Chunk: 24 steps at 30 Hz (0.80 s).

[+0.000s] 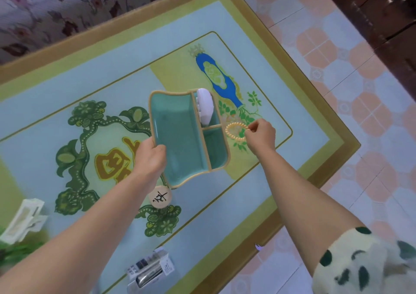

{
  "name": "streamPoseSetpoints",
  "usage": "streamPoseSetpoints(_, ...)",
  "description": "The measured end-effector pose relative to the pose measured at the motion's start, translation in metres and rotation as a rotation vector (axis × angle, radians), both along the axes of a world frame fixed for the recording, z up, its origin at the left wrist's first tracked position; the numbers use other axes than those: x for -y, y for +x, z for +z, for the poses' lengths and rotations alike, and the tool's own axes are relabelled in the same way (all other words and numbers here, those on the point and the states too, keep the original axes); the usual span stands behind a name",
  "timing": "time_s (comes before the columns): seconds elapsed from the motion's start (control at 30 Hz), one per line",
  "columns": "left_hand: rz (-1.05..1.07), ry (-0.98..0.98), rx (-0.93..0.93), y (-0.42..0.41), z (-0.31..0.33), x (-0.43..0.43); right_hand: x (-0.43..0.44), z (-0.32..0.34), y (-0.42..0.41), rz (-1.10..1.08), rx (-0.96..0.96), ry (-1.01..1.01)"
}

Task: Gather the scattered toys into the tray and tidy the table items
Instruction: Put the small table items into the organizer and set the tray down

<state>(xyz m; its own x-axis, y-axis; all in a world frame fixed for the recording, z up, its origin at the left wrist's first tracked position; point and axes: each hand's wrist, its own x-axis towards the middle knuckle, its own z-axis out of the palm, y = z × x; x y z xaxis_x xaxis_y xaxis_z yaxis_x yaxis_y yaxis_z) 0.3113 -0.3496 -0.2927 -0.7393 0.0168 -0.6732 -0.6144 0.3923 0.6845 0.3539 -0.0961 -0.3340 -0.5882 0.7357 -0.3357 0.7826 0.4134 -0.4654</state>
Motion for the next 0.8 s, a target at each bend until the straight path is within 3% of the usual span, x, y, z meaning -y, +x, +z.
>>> streamPoseSetpoints(0.23, 0.113, -0.027, -0.006, -0.007, 0.018, 0.023, 0.038, 0.096, 0.004, -0.003, -0.404, -0.189)
streamPoseSetpoints(0.33, 0.153, -0.043, 0.002, -0.010, 0.025, 0.037, 0.081, 0.133, 0.006, 0.193, -0.525, -0.210)
streamPoseSetpoints(0.4, 0.172, -0.026, -0.001, -0.010, 0.029, 0.046, 0.116, 0.145, 0.003, 0.421, -0.552, -0.110)
streamPoseSetpoints(0.6, 0.177, -0.102, -0.039, -0.003, 0.039, 0.086, 0.207, 0.138, -0.016, 1.090, -0.371, 0.242)
streamPoseSetpoints(0.8, 0.222, -0.157, -0.039, 0.005, 0.043, 0.134, 0.267, 0.127, -0.028, 1.454, -0.177, 0.379)
